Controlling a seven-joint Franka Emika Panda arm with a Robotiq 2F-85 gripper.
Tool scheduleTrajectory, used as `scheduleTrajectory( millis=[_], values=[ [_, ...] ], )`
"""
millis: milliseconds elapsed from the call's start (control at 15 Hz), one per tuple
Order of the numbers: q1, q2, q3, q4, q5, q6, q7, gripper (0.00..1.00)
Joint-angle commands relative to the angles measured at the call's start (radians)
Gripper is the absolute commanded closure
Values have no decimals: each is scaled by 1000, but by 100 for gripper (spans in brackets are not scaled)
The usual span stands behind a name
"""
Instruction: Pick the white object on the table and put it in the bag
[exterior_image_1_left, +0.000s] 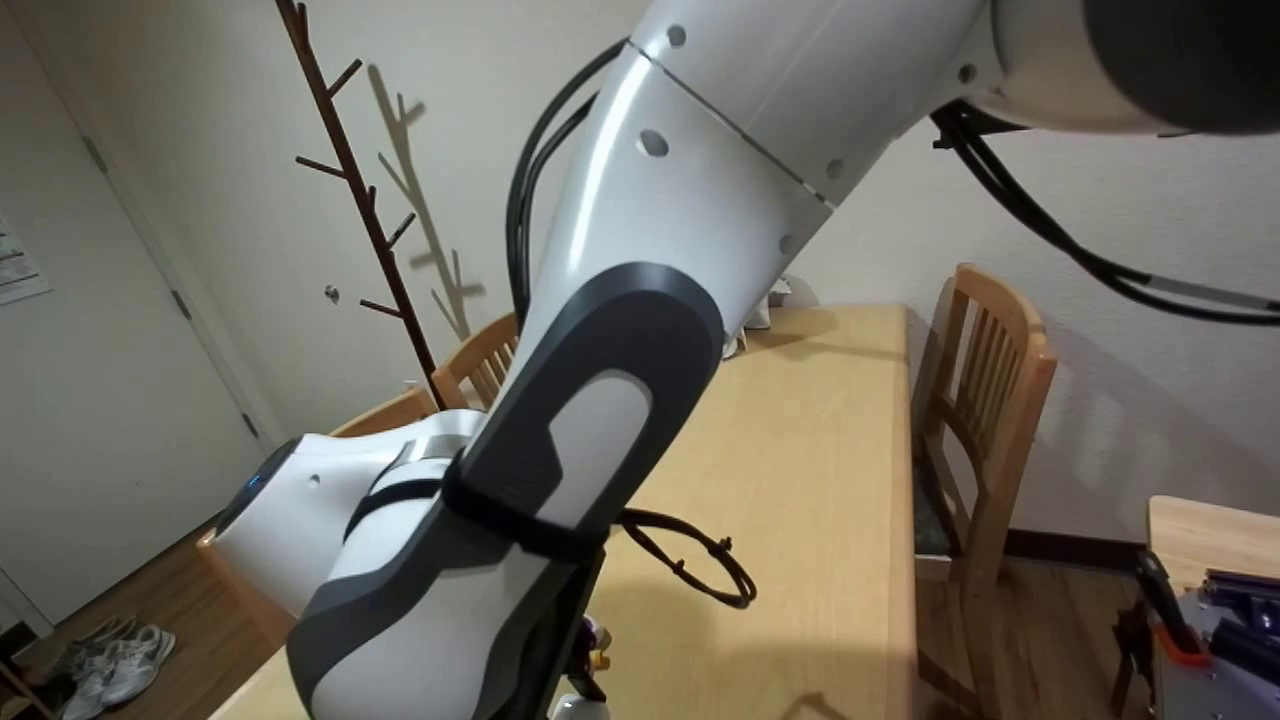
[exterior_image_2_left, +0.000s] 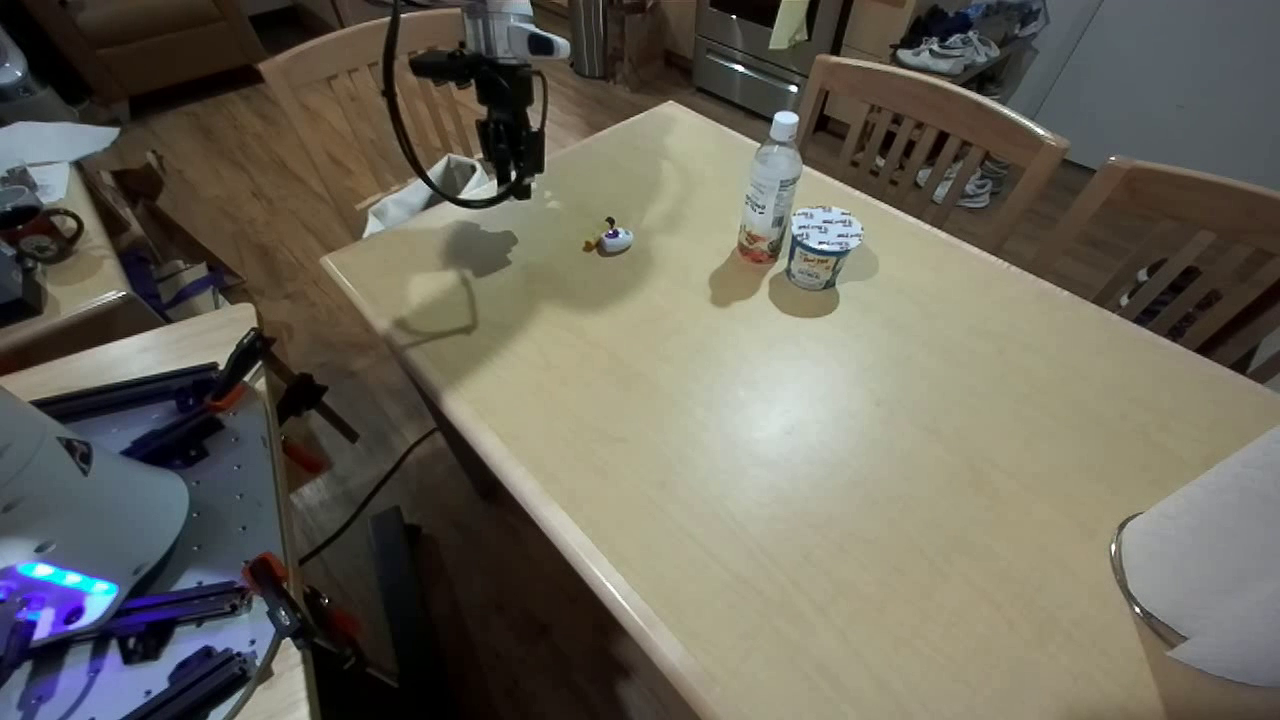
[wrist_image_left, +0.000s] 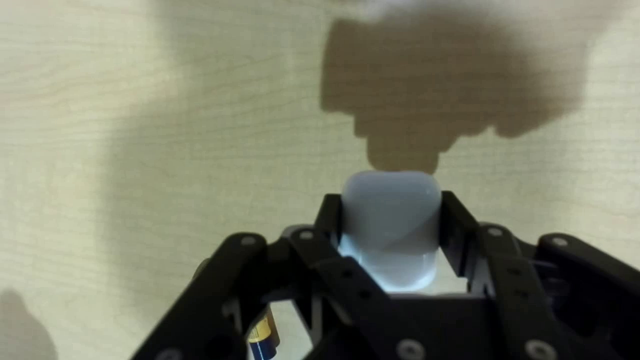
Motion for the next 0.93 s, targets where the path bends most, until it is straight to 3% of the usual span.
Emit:
scheduleTrajectory(
  millis=[0,467,867],
  values=[
    [2,48,8,57,-38,-21,-19,75],
    [65,299,42,408,-139,-40,-285,75],
    [73,326,66,525,-147,66,-520,75]
  ],
)
